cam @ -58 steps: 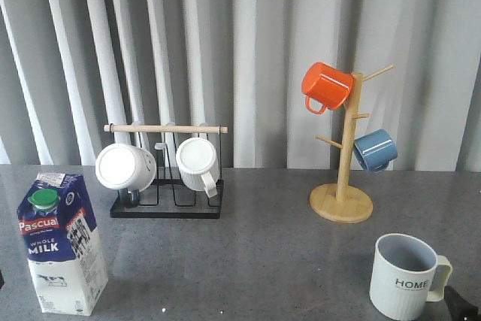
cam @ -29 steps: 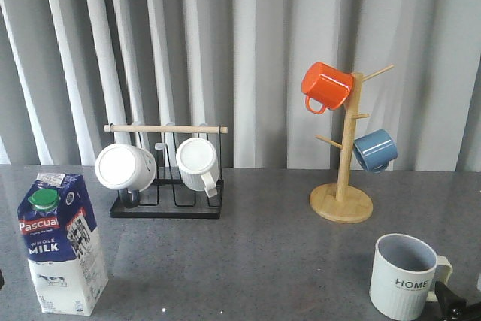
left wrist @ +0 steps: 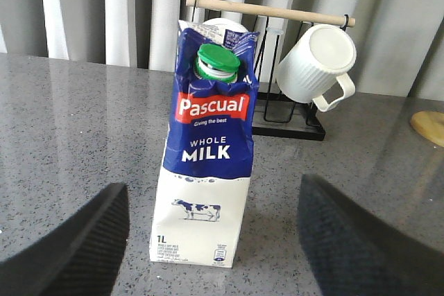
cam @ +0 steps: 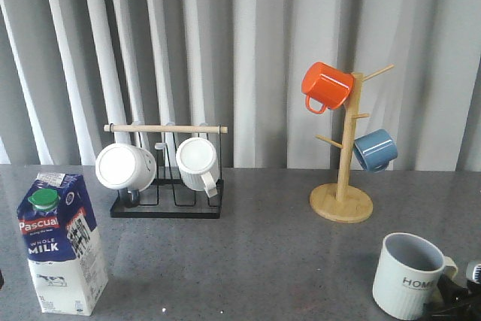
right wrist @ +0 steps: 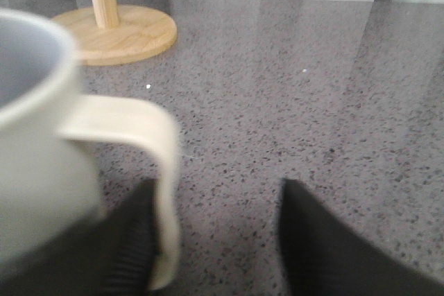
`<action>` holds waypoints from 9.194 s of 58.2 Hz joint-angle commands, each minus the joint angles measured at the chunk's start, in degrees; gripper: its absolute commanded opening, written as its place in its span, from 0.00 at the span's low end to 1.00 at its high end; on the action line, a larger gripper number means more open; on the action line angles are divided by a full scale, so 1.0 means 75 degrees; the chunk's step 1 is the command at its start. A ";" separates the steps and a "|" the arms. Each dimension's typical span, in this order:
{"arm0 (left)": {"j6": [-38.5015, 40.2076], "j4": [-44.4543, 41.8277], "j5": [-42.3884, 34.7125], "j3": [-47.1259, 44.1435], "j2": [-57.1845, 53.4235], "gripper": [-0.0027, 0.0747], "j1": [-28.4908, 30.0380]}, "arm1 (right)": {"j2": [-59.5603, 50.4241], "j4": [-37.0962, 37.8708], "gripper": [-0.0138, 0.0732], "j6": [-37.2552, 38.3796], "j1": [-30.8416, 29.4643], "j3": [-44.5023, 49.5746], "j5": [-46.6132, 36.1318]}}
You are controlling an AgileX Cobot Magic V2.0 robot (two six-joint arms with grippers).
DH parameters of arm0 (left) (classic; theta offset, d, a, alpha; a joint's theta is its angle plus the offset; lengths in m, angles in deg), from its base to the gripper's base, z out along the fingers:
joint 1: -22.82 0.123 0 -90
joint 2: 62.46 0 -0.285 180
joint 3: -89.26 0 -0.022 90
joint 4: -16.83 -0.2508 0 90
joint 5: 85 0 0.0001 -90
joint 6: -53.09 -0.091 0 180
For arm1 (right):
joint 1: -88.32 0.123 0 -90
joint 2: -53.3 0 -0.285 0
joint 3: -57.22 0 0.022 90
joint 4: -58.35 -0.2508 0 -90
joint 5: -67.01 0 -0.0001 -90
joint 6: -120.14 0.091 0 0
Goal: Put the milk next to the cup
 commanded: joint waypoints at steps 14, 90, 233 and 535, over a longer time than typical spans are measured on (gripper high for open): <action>-0.0010 0.0020 -0.0559 0.0261 -0.0020 0.69 -0.0005 | -0.0333 0.0613 0.15 0.0523 0.0004 -0.0160 -0.0596; -0.0010 0.0020 -0.0559 0.0261 -0.0020 0.69 -0.0005 | 0.0124 -0.7496 0.16 -0.3609 0.6048 -0.1778 -0.0464; -0.0010 0.0020 -0.0558 0.0261 -0.0020 0.69 -0.0005 | -0.3226 -0.4286 0.43 -0.3833 0.5663 0.0289 0.1644; 0.1427 -0.2055 -0.4568 0.2311 0.4084 0.06 0.0082 | -0.7895 -0.0085 0.15 0.0510 0.1039 0.0293 0.4259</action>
